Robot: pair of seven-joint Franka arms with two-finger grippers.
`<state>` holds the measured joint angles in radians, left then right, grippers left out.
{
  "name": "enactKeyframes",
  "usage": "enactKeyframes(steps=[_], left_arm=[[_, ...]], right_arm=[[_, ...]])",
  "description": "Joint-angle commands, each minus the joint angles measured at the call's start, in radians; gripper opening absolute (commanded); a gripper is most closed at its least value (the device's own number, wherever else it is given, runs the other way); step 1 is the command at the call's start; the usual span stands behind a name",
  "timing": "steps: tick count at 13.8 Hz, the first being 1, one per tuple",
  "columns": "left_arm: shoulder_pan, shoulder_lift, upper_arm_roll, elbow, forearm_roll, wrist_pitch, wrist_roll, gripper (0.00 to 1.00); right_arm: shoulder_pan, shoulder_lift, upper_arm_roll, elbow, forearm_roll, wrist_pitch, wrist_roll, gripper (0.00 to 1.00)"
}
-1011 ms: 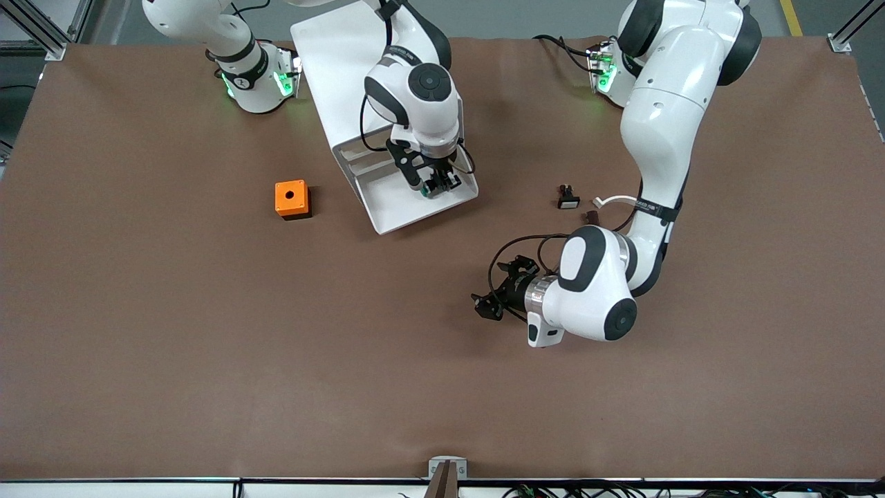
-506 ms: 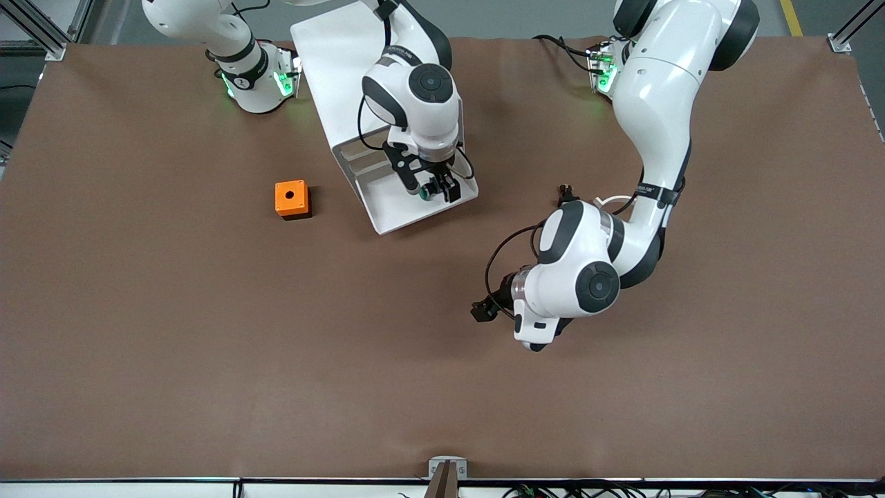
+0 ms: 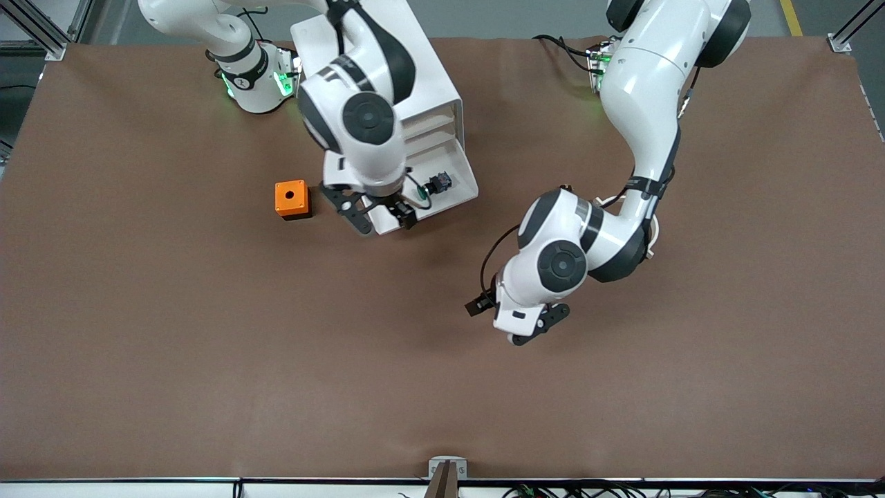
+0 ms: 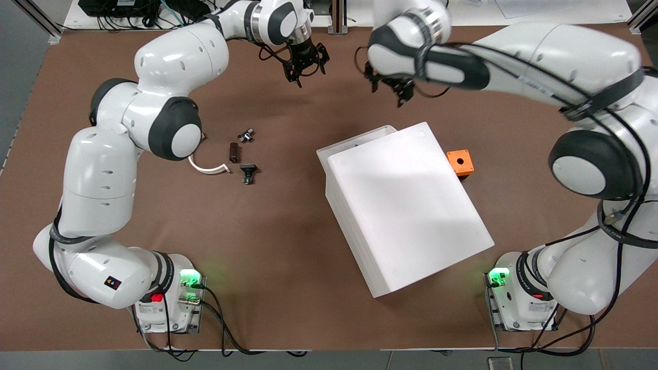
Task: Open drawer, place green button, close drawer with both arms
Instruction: 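Release the button in the drawer and withdraw the right gripper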
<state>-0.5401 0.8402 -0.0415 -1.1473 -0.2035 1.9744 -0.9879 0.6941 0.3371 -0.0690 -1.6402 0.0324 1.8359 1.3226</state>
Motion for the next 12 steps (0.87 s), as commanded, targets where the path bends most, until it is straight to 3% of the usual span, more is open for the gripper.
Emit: enactKeyframes(steps=[1, 4, 8, 12], left_arm=[[-0.040, -0.021, 0.012, -0.028, 0.041, 0.011, -0.001, 0.99], [-0.119, -0.017, 0.015, -0.040, 0.114, 0.020, -0.017, 0.99], [-0.165, -0.012, 0.009, -0.057, 0.124, 0.080, -0.103, 0.99], [-0.228, -0.010, 0.009, -0.104, 0.124, 0.080, -0.133, 0.99]], right_arm=[[-0.129, -0.094, 0.015, -0.015, -0.011, -0.099, -0.286, 1.00], [-0.278, -0.162, 0.011, -0.015, -0.019, -0.165, -0.620, 1.00], [-0.474, -0.194, 0.009, 0.003, -0.026, -0.196, -1.052, 1.00], [-0.608, -0.190, 0.009, 0.092, -0.032, -0.267, -1.308, 1.00]])
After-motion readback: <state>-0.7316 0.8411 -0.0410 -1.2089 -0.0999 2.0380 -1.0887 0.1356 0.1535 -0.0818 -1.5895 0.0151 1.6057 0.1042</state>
